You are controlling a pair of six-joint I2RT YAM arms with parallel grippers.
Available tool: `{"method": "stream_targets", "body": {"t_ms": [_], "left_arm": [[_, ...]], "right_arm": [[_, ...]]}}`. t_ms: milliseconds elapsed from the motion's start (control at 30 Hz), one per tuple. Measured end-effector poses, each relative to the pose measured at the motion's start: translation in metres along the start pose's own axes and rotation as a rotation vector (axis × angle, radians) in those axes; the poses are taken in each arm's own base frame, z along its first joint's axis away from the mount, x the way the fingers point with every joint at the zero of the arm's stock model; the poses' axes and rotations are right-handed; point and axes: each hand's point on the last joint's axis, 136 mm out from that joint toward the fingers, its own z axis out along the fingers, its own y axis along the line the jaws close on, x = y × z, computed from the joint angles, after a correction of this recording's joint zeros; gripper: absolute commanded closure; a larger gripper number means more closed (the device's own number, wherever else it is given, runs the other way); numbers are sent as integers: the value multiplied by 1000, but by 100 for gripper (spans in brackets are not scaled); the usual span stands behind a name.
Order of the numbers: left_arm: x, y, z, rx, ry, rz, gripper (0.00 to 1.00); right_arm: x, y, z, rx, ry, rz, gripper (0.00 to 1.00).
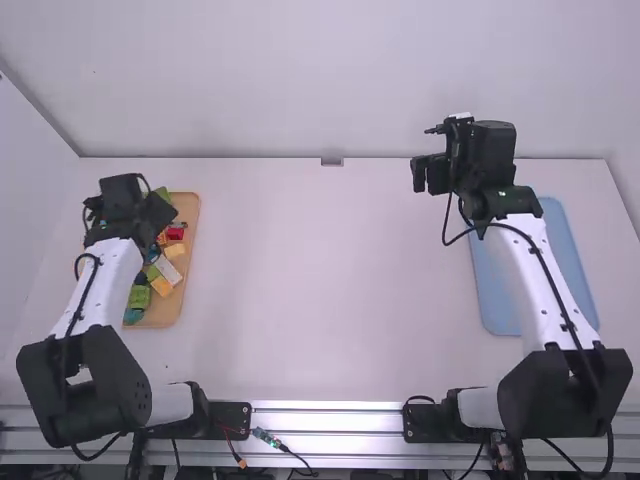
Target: Assemble lego blocks to make yellow taxi
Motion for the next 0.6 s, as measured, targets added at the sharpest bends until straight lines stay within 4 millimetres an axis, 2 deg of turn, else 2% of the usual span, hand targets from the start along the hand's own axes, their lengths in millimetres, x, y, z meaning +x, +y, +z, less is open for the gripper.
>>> {"method": "stream_targets", "body": {"t_ms": [67, 100, 167, 300, 333, 467, 600], "left_arm": [[-19, 20, 9, -26, 25, -66, 1], [-20, 22, 9, -28, 27, -69, 1], [-33, 45, 20, -79, 76, -126, 1], [-37, 72, 36, -162, 170, -174, 1], [-39, 80, 45, -187, 210, -186, 1], [-45, 91, 68, -210, 281, -207, 1], [-43, 103, 87, -236, 352, -237, 0]], "right_arm": [[2, 4, 9, -11, 14, -15, 1], [2, 5, 10, -12, 15, -16, 1], [10, 12, 22, -30, 43, -40, 1], [20, 22, 39, -53, 73, -67, 1], [24, 24, 45, -59, 84, -75, 1], [31, 28, 58, -69, 104, -84, 1], [38, 27, 65, -70, 122, -85, 1]]}}
